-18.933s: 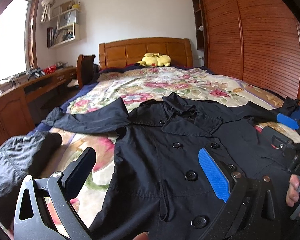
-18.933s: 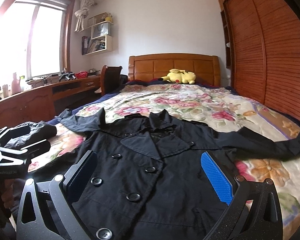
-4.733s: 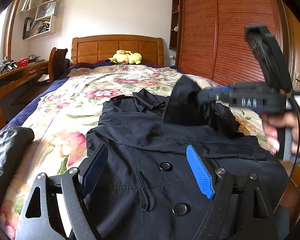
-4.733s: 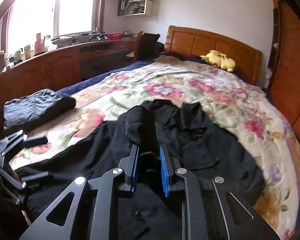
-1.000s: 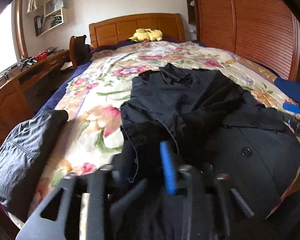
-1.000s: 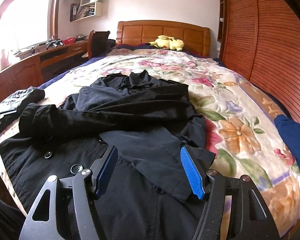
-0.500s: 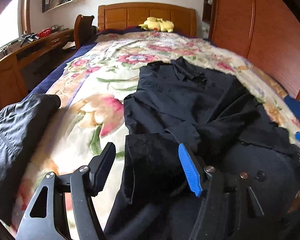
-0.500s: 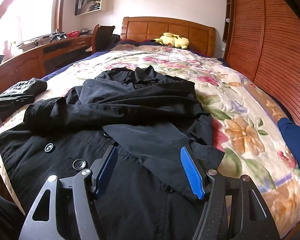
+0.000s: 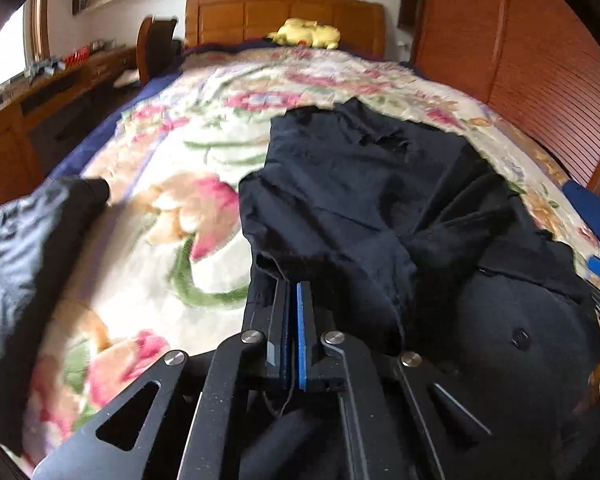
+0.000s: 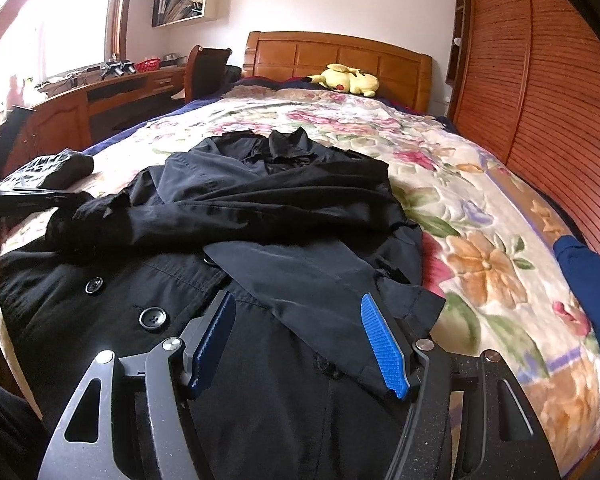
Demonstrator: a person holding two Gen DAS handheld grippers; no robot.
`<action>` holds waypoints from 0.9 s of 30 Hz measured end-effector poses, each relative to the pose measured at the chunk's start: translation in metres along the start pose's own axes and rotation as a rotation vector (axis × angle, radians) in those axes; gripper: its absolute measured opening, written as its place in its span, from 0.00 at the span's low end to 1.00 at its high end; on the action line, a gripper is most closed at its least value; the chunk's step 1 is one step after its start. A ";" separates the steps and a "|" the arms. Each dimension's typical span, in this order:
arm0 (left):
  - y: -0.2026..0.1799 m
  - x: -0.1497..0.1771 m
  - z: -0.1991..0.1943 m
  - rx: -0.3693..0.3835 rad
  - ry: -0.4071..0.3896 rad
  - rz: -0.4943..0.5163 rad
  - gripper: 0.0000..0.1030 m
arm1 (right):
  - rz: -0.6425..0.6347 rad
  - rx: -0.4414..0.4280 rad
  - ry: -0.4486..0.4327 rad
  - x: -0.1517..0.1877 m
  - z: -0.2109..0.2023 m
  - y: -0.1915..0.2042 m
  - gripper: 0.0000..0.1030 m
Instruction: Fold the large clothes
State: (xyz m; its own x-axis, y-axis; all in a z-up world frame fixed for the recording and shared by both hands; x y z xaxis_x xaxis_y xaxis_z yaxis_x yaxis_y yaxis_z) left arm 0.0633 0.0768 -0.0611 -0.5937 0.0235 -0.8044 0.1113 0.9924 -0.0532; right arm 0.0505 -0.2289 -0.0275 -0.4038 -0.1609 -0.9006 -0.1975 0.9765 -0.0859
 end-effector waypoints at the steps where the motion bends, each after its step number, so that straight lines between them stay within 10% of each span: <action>1: -0.002 0.000 -0.006 0.013 -0.010 0.005 0.02 | 0.004 -0.001 -0.003 -0.001 0.000 -0.001 0.65; 18: -0.062 0.063 -0.064 0.072 -0.004 0.283 0.01 | 0.027 -0.030 -0.030 -0.007 0.000 0.013 0.65; 27: -0.043 0.063 -0.098 0.053 -0.106 0.232 0.02 | -0.004 -0.050 -0.018 -0.008 0.011 0.033 0.65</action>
State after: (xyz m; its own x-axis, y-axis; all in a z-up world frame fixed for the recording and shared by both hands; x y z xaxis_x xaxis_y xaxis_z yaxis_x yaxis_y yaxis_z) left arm -0.0572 0.0472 -0.0509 -0.4605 0.2340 -0.8563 0.2782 0.9541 0.1111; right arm 0.0570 -0.1934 -0.0280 -0.3868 -0.1613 -0.9079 -0.2435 0.9675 -0.0682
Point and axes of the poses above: each gripper's, at about its wrist camera, not at the fingertips, and z roughly the way its jaws point, y to its left, x to its underside, the point moved 8 cm from there along z, roughly the way its jaws point, and after that the axes turned 8 degrees about -y, right-handed, at the moved point
